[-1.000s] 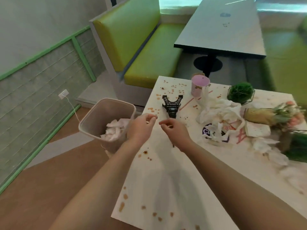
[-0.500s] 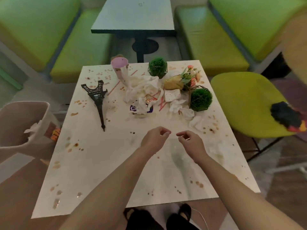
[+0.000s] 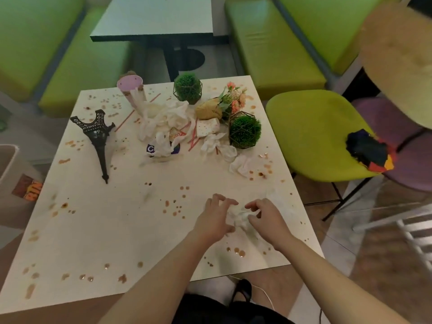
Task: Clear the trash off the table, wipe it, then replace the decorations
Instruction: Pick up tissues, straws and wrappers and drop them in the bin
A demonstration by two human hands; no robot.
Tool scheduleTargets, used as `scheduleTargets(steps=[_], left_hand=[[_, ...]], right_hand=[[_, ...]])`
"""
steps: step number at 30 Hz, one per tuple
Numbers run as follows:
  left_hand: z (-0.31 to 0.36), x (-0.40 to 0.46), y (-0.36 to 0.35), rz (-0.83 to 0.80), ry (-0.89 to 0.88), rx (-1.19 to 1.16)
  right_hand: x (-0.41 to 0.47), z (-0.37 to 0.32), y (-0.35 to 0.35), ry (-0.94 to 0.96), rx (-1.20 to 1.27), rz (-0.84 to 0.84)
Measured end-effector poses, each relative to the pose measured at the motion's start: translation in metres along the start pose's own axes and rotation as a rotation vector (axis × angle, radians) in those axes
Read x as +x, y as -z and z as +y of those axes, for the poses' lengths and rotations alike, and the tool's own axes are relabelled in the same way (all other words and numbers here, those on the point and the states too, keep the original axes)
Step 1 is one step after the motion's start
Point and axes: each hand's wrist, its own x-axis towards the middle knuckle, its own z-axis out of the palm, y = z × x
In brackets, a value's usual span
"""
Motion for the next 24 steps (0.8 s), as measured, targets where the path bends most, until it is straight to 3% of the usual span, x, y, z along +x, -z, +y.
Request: scheduleTargets(steps=[3, 8, 14, 18, 24], left_hand=[[-0.003, 0.002, 0.001, 0.073, 0.054, -0.049], [-0.007, 0.002, 0.012, 0.23, 0.173, -0.239], [-0.015, 0.0, 0.024, 0.235, 0.206, -0.355], [-0.018, -0.003, 0.029, 0.18, 0.196, -0.404], [-0.024, -0.008, 0.05, 0.199, 0.294, -0.455]], right_hand=[[-0.002, 0.012, -0.002, 0.096, -0.172, -0.095], [-0.008, 0.011, -0.006, 0.167, -0.164, -0.057], [-0.006, 0.019, -0.009, 0.237, -0.455, -0.159], [0.007, 0.013, -0.016, 0.196, -0.319, -0.099], [0.021, -0.041, -0.014, 0.014, 0.132, -0.095]])
